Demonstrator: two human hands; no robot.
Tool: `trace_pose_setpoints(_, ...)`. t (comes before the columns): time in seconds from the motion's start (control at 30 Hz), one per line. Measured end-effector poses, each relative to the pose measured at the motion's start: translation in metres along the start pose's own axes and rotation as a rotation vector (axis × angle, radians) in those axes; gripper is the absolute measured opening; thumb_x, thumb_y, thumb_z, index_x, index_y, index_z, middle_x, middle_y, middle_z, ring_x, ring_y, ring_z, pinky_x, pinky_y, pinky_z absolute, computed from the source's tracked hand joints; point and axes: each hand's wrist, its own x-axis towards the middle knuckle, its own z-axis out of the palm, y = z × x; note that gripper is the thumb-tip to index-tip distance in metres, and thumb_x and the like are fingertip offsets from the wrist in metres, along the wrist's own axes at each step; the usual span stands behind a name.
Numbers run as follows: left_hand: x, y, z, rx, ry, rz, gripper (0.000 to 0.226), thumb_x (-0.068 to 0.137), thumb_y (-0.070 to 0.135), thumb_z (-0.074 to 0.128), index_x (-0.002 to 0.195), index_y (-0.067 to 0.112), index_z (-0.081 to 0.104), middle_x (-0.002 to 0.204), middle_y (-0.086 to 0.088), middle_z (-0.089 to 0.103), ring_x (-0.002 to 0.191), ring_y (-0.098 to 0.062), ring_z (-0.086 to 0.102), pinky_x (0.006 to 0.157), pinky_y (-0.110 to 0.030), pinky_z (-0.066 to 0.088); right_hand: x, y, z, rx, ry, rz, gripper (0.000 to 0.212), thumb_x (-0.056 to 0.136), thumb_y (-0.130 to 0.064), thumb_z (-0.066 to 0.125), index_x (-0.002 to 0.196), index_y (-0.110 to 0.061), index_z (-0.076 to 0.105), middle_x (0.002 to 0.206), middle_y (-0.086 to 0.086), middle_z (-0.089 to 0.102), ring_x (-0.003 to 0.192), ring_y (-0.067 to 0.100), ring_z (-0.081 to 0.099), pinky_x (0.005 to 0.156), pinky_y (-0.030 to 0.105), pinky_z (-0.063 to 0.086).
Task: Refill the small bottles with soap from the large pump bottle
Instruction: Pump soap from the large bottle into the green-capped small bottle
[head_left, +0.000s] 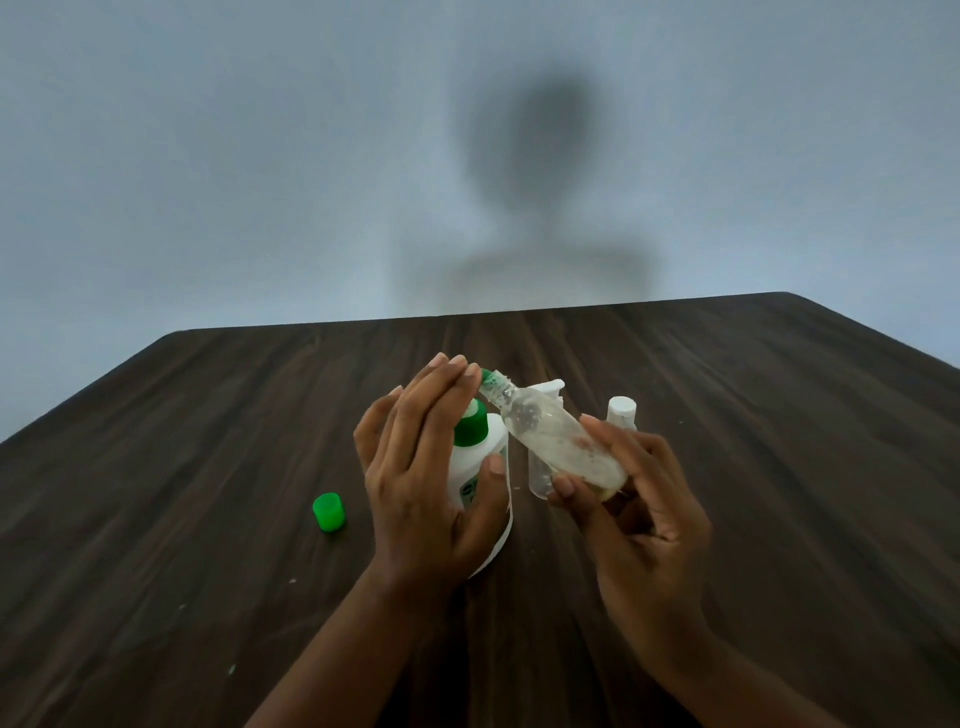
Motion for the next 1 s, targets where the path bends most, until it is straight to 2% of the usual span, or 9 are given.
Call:
trace_pose_setpoints(0.07,0.0006,-0.0009,0.0010,-0.008,0.017,-0.006,0.040,0.083,0.027,0.047,0.115,0.009,0.060,0.123,-0.001,0.056,0.117,-0.014,0.054,0.096,-0.033,0.036,-0.0005,0.0021,-0.0011,-0.005,0.002,0.005,0.040,0.082,-0.018,0.068,0.121,-0.018,0.059,0.108,-0.007,0.059,0.095,0.007,0.063,0.068,0.012,0.052)
trace_pose_setpoints(0.2,-0.0006,-0.0012,0.0021,-0.012,0.047,-0.010,0.031,0.083,0.026,0.046,0.110,0.014,0.057,0.117,0.003,0.057,0.109,-0.013,0.057,0.091,-0.031,0.035,-0.0014,0.0038,-0.0022,-0.009,0.004,0.010,0.038,0.083,-0.021,0.068,0.121,-0.020,0.059,0.109,-0.009,0.060,0.096,0.010,0.064,0.068,0.019,0.055)
trace_pose_setpoints(0.33,-0.0019,-0.0017,0.0025,-0.006,0.039,-0.006,0.039,0.084,0.027,0.046,0.119,0.012,0.054,0.126,-0.001,0.055,0.119,-0.015,0.053,0.095,-0.032,0.034,-0.0004,0.0036,-0.0009,-0.024,0.005,-0.009,0.040,0.083,-0.019,0.068,0.121,-0.018,0.059,0.106,-0.006,0.059,0.093,0.007,0.063,0.068,0.013,0.052)
trace_pose_setpoints(0.53,-0.0034,-0.0011,0.0038,0.017,-0.004,0.004,0.050,0.083,0.030,0.047,0.127,0.006,0.050,0.135,-0.007,0.049,0.127,-0.022,0.048,0.101,-0.036,0.033,-0.0016,0.0050,0.0009,0.005,-0.001,-0.005,0.040,0.083,-0.017,0.068,0.121,-0.013,0.059,0.109,-0.007,0.059,0.095,0.009,0.064,0.069,0.017,0.055)
trace_pose_setpoints(0.6,-0.0018,0.0001,0.0031,0.011,0.013,-0.006,0.046,0.083,0.029,0.047,0.123,0.007,0.056,0.131,-0.004,0.052,0.123,-0.019,0.052,0.099,-0.032,0.034,-0.0013,0.0054,0.0004,-0.008,-0.001,-0.014,0.040,0.083,-0.016,0.068,0.121,-0.014,0.059,0.108,-0.005,0.059,0.095,0.008,0.064,0.070,0.015,0.054)
trace_pose_setpoints(0.7,0.0015,-0.0010,0.0007,0.016,0.039,-0.011,0.039,0.082,0.026,0.045,0.111,0.007,0.063,0.120,0.002,0.057,0.110,-0.015,0.059,0.093,-0.028,0.034,-0.0019,0.0061,-0.0004,0.013,-0.004,0.026,0.039,0.084,-0.020,0.069,0.121,-0.016,0.060,0.110,-0.009,0.059,0.097,0.014,0.065,0.070,0.023,0.058)
trace_pose_setpoints(0.77,0.0013,-0.0001,-0.0004,0.016,0.046,-0.006,0.037,0.083,0.024,0.046,0.110,0.008,0.064,0.120,0.003,0.057,0.109,-0.015,0.059,0.092,-0.028,0.034,-0.0024,0.0059,-0.0001,0.025,0.006,0.044,0.037,0.087,-0.030,0.069,0.121,-0.017,0.060,0.110,-0.012,0.059,0.098,0.015,0.065,0.069,0.028,0.060)
trace_pose_setpoints(0.83,0.0013,0.0012,0.0001,0.002,0.046,-0.012,0.037,0.083,0.024,0.045,0.112,0.009,0.063,0.122,0.003,0.057,0.113,-0.015,0.058,0.093,-0.030,0.035,-0.0018,0.0052,0.0000,0.029,0.015,0.043,0.037,0.089,-0.034,0.067,0.122,-0.019,0.060,0.111,-0.016,0.059,0.097,0.015,0.065,0.070,0.029,0.060)
trace_pose_setpoints(1.0,0.0009,-0.0052,0.0009,0.025,-0.009,0.026,0.044,0.086,0.027,0.044,0.123,0.007,0.056,0.131,-0.005,0.054,0.127,-0.019,0.050,0.102,-0.045,0.036,-0.0005,0.0058,0.0014,0.009,0.005,0.020,0.041,0.083,-0.019,0.070,0.123,-0.017,0.059,0.111,-0.018,0.058,0.096,0.011,0.064,0.073,0.020,0.056)
